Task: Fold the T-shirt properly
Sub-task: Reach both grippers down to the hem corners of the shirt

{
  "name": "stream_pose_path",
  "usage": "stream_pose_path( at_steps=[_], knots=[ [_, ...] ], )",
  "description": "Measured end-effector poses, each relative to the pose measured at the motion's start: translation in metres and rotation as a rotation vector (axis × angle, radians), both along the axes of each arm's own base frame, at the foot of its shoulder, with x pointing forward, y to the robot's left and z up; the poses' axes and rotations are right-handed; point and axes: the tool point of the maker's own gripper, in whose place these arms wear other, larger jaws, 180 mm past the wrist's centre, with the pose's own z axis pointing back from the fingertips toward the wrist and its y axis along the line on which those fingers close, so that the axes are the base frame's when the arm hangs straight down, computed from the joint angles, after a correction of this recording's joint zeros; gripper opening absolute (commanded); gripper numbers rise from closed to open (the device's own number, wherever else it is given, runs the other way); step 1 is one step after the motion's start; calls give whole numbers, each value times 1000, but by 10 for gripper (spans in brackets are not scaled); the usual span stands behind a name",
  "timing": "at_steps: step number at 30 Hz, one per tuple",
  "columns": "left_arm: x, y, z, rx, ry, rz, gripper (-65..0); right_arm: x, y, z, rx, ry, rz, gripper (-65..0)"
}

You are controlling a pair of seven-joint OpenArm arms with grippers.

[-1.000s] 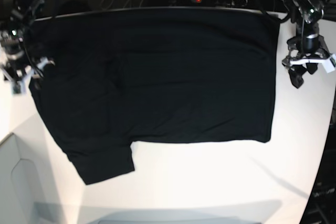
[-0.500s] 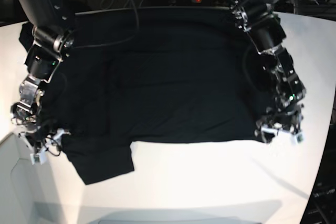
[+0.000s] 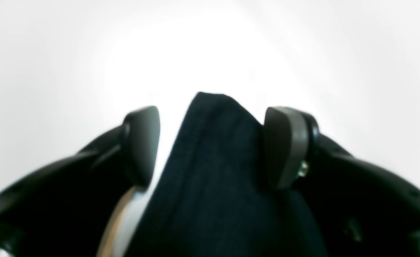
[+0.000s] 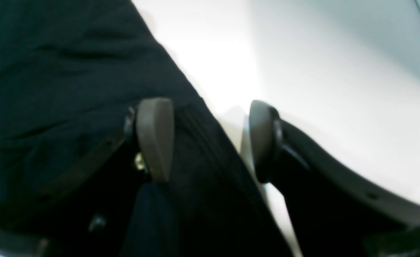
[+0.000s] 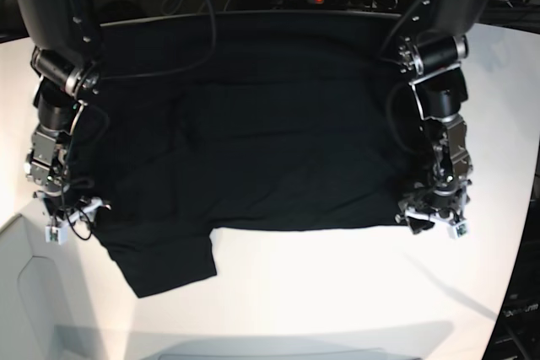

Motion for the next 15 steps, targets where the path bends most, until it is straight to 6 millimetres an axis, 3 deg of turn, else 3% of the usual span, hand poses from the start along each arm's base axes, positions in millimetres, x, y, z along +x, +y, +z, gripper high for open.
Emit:
stream_pose_path(
  at_steps=[5,7,9,14,15],
  knots=[
    [2,-1,0,-5,-3,2,-217,2,6,-1,11,-6,4,-306],
    [3,-5,0,12,5,-21,-247,2,8,-1,14,-6,5,-306],
    [5,-12,-2,36,17,-58,-329,3,10,-1,16,-7,7,-306],
    [6,-21,-4,39,25,-84,-650,5,12,1,19,-12,10,-306],
    [6,-22,-4,36,24,-82,-650,5,12,1,19,-12,10,-306]
  ],
)
